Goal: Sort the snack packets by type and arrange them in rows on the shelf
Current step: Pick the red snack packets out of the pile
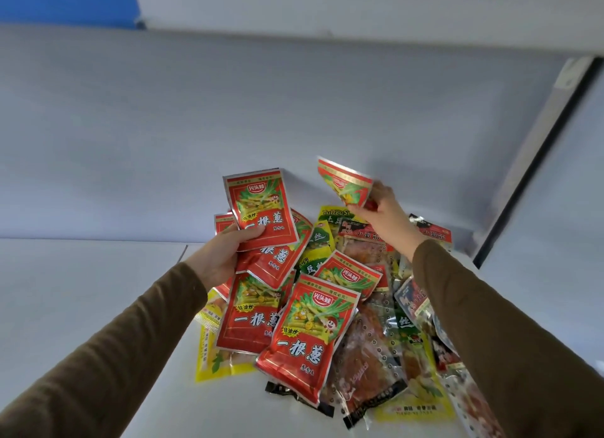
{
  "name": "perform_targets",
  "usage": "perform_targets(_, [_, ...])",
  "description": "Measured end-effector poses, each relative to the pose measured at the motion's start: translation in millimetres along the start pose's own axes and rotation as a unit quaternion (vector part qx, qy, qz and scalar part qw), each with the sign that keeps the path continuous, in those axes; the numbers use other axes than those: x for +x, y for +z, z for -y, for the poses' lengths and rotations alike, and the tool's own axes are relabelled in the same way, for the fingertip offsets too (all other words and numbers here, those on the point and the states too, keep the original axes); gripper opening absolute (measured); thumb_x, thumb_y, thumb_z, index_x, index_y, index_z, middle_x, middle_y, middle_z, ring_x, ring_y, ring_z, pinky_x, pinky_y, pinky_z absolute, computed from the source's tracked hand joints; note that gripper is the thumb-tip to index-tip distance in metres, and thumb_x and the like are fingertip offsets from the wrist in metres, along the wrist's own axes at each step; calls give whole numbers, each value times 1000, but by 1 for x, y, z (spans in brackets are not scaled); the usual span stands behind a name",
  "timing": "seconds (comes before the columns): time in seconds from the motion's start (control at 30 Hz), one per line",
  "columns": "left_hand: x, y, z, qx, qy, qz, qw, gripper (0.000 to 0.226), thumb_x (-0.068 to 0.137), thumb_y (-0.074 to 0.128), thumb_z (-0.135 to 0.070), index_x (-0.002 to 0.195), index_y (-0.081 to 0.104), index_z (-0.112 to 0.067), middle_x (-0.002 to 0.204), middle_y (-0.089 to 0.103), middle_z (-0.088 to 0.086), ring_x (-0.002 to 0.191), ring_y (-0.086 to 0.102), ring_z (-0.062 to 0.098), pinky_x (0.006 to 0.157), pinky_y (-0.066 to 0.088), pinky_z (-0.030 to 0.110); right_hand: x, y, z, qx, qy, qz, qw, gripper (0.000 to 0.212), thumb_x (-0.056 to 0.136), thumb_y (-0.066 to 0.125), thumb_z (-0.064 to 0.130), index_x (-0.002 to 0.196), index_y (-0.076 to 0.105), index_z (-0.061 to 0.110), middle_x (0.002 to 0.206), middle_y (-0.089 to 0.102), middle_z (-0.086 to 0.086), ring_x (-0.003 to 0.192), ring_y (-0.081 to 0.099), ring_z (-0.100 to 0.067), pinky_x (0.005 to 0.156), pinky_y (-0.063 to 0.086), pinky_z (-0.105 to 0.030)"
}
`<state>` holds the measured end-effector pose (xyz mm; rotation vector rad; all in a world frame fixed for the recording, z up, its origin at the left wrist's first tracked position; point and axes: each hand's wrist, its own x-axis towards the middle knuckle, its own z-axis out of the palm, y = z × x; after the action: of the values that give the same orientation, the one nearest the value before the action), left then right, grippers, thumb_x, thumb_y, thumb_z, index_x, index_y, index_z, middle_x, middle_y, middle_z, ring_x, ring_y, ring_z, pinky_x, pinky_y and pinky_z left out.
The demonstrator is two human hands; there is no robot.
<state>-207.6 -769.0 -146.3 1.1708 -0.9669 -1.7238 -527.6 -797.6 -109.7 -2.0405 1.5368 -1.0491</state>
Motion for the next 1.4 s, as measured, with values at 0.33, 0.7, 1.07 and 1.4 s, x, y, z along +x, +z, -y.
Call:
perform_targets(0.33, [-10, 1, -11, -101, -65, 126, 985, 90, 82, 43, -86, 127, 73, -14, 129, 69, 19, 111, 70, 40, 85, 60, 52, -11, 42, 69, -4, -144, 185, 972, 53, 94, 61, -2, 126, 66, 41, 136, 52, 26, 130, 34, -4, 114, 39, -46])
perform_targets(0.7, [-22, 4, -6, 61, -18, 89, 994, 103, 43, 104, -40, 132, 62, -10, 123, 72, 17, 100, 74, 34, 78, 62, 43, -27, 49, 80, 280, -9, 190, 941, 45, 102, 44, 1, 137, 51, 28, 156, 39, 7, 110, 66, -6, 83, 60, -30])
perform_targets(1.07, [-45, -44, 6, 10, 27, 2, 1000, 62, 81, 80, -24, 137, 54, -22, 120, 74, 16, 100, 75, 39, 70, 63, 45, -97, 46, 37, -324, 55, 231, 916, 143, 44, 37, 107, 159, 1, 30, 168, 11, -6, 154, 12, -33, 120, 25, -59])
perform_targets(1.4, [-55, -43, 38, -7, 25, -13, 1000, 58, 82, 81, -24, 134, 55, -22, 121, 74, 15, 102, 74, 40, 71, 63, 45, -92, 56, 26, -332, 41, 136, 932, 135, 60, 69, 83, 161, 1, 25, 160, 37, -6, 144, 35, -32, 116, 27, -55])
